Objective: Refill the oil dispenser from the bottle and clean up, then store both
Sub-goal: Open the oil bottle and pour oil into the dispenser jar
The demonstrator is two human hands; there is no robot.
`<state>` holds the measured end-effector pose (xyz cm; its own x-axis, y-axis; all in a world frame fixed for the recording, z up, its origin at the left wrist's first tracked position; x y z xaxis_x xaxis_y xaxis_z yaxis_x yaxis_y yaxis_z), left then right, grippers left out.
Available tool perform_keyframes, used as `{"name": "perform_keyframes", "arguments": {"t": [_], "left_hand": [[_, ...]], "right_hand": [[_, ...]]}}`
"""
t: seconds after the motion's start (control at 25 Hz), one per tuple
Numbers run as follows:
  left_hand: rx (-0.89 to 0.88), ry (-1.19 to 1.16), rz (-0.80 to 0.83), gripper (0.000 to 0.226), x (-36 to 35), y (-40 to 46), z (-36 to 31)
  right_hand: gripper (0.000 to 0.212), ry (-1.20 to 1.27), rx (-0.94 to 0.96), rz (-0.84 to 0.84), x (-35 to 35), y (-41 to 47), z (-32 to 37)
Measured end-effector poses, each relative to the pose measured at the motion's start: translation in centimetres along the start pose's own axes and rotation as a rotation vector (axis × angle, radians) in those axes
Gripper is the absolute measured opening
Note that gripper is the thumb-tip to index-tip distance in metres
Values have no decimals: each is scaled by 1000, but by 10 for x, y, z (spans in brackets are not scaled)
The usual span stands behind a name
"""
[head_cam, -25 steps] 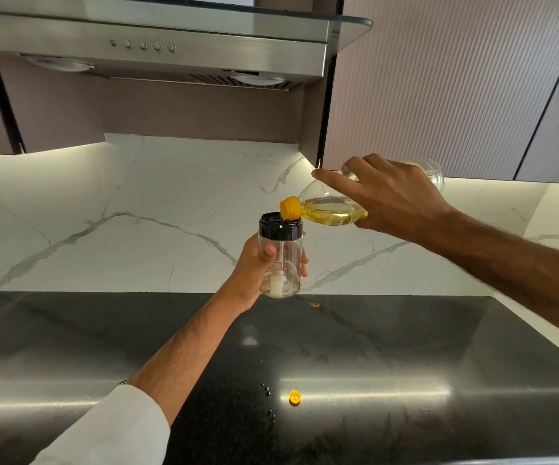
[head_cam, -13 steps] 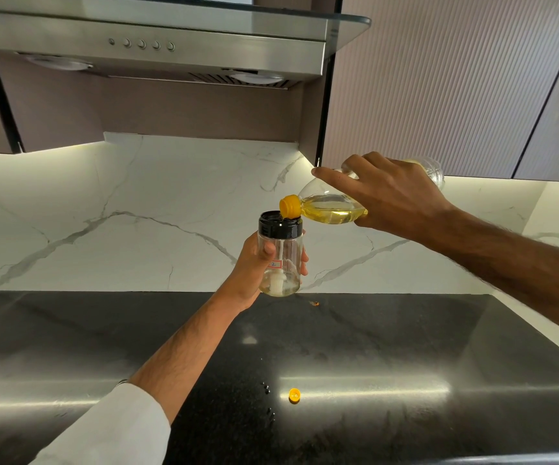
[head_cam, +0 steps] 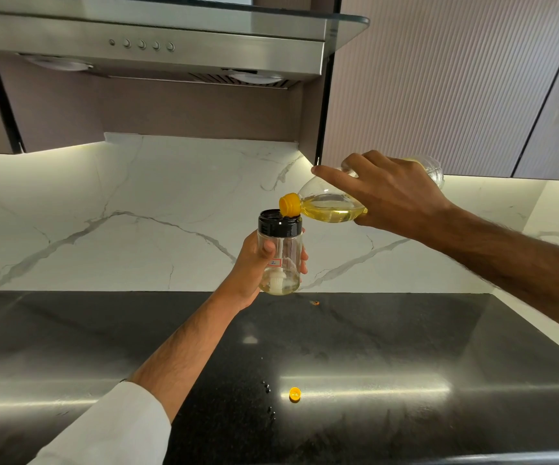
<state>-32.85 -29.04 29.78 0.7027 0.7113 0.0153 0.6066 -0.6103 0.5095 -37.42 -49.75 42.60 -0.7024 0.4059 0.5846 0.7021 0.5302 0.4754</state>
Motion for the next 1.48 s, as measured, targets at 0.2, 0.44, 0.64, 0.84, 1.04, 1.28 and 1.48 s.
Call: {"name": "perform_keyframes", "arguments": {"t": [0.2,0.44,0.64,0.84,1.04,1.28,1.48], "left_hand": [[-2,13,-2,100,0,0,0],[-1,16,-3,100,0,0,-1],[4,6,-1,102,0,2,1],[-2,10,5,102,-1,3,1],[3,9,5,105,0,3,1],[6,2,11,100,2,5,1],[5,6,7,107,1,5,0]], "right_hand": [[118,-1,-3,-13,0,-1,0],[117,-3,-1,2,0,-1,-1],[117,-4,-5,13,1,-1,-2],[117,-16,-10,27,1,-2,-3],[117,-19,-10,24,3,-1,-3],[116,-33,-10,30,3,0,-4],[117,-37,-13,40,4,1,-4]]}}
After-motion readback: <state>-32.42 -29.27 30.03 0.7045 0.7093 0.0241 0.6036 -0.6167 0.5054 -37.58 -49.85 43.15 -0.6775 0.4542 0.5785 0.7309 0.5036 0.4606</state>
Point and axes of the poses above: each hand's wrist, its own y-axis towards the middle knuckle, its own x-axis out of the back of the hand, z = x × y, the point moved 3 cm from there along y, towards the middle knuckle, and after that the axes turned 8 degrees about z, right-handed, at the moved point
